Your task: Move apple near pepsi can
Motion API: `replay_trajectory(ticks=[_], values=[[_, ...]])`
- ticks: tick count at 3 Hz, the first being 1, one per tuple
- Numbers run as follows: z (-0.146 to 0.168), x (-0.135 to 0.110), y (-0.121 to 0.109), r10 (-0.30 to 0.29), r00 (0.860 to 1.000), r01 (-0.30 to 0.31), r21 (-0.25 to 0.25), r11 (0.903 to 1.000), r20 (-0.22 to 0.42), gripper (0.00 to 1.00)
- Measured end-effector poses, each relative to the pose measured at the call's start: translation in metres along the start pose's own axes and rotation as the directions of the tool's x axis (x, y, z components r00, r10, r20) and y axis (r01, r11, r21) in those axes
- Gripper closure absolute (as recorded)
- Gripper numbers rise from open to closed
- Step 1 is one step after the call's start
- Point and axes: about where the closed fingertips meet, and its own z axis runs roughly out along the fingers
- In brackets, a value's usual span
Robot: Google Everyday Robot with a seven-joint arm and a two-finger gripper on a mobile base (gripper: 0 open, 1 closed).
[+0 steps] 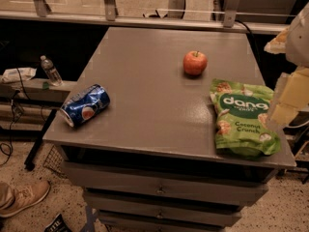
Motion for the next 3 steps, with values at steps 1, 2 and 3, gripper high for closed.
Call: replay_trajectory(ticks=[1, 2, 3], values=[[0.000, 0.000, 0.000, 0.000, 1.000, 0.000, 0.000, 1.0000, 0.000, 0.00], [0.008, -0.003, -0.017, 0.033, 0.998, -0.034, 0.032, 0.9989, 0.052, 0.00], [0.031, -0.001, -0.074, 0.138, 0.972, -0.158, 0.094, 0.9830, 0.191, 0.00]])
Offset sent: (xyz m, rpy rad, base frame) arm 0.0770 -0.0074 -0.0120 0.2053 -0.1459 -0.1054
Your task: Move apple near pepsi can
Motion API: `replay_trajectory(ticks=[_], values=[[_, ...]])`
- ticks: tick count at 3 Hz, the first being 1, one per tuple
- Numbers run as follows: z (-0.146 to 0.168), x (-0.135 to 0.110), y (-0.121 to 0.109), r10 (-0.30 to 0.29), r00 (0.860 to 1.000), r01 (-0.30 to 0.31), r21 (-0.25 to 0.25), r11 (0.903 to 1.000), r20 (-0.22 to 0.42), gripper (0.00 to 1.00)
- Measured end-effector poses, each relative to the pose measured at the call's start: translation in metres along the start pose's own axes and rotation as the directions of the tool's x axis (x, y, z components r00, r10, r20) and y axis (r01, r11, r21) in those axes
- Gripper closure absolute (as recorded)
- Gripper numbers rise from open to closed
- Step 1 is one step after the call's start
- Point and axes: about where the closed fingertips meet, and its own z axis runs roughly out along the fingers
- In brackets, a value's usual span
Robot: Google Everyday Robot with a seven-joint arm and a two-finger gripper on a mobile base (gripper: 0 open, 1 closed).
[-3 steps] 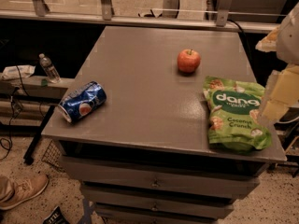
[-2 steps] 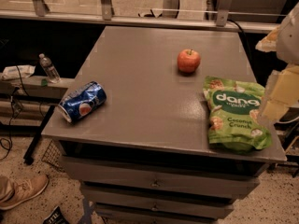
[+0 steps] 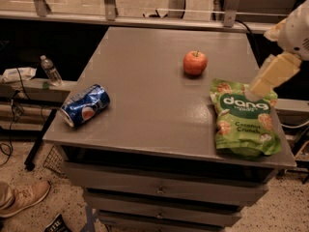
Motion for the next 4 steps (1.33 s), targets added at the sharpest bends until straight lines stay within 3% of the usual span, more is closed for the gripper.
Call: replay_trajectory(ticks=[1, 2, 3, 4], values=[[0.035, -0.001, -0.049, 0.135, 0.980, -0.143, 0.047, 0.9886, 0.146, 0.00], [0.042, -0.007, -0.062, 0.141, 0.973, -0.157, 0.077, 0.9846, 0.180, 0.00], [0.042, -0.007, -0.061, 0.141, 0.974, -0.156, 0.073, 0.9851, 0.177, 0.00], [0.068, -0.026, -0.065, 0.164, 0.954, -0.181, 0.047, 0.9824, 0.250, 0.00]])
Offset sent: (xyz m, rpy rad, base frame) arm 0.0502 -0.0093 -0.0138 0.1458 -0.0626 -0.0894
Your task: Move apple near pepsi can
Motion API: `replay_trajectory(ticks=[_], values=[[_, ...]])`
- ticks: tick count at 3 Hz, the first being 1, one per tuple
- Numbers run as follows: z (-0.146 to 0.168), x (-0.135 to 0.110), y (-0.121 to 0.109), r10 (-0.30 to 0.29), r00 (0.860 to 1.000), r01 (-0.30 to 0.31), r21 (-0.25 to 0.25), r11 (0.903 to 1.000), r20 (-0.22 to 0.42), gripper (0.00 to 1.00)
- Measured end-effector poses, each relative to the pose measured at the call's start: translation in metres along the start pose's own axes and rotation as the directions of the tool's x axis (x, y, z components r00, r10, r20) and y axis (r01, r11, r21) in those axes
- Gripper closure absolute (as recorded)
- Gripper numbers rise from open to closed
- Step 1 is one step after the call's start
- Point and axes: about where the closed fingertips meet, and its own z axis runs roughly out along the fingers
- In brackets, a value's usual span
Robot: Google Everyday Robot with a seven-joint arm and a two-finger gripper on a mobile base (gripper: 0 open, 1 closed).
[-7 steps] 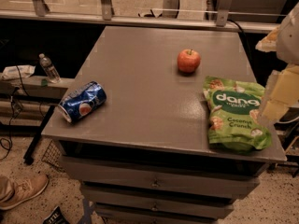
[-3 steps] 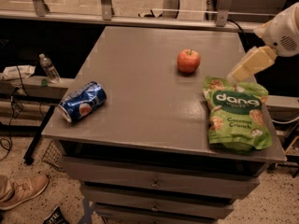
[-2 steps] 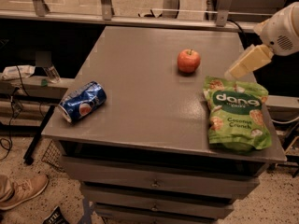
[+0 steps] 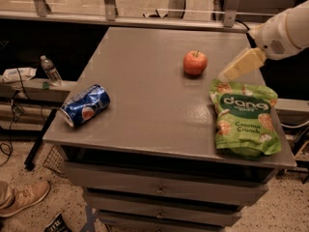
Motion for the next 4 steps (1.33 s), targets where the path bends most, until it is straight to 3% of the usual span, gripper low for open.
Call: replay_trajectory(ticks=[2, 4], values=[[0.076, -0.029, 0.005, 0.063, 0.994, -0.055, -0.087, 0.9947, 0.094, 0.00], [0.120, -0.034, 0.008, 0.158, 0.982, -0.142, -0.142, 0.9796, 0.108, 0.00]])
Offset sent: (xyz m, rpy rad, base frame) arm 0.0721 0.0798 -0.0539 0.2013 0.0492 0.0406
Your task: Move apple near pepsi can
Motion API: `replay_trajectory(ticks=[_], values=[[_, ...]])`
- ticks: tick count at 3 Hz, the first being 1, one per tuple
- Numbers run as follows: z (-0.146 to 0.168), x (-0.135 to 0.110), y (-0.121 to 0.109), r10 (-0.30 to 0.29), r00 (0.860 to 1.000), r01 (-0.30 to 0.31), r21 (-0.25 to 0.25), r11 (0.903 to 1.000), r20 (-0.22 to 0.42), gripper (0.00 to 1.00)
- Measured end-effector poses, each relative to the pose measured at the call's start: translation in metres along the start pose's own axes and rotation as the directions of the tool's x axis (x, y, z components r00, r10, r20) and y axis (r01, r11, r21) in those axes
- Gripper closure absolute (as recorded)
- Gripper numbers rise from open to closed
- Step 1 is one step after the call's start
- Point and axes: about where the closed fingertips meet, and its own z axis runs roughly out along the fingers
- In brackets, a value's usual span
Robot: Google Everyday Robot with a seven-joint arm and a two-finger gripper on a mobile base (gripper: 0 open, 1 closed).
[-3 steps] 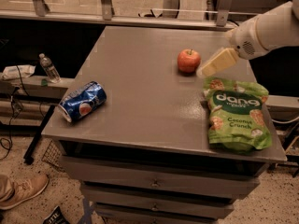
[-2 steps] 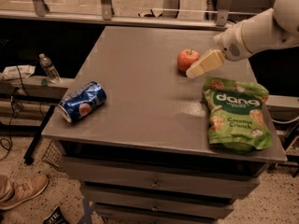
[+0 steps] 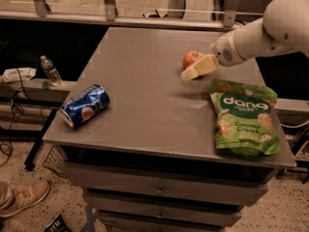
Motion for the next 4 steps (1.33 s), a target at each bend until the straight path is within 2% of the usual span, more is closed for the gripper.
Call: replay_trajectory(ticks=[1, 2, 3, 4], values=[[0.015, -0.001, 0.001, 0.019, 1.000, -0.019, -0.021, 0.9996, 0.006, 0.00], [0.028, 0.000, 0.000, 0.036, 0.999, -0.035, -0.030, 0.9989, 0.011, 0.18], [0.036, -0.001, -0.002, 0.043, 0.999, -0.042, -0.036, 0.9985, 0.023, 0.43], [0.028, -0.011, 0.000, 0.016, 0.998, -0.014, -0.034, 0.9993, 0.057, 0.65]])
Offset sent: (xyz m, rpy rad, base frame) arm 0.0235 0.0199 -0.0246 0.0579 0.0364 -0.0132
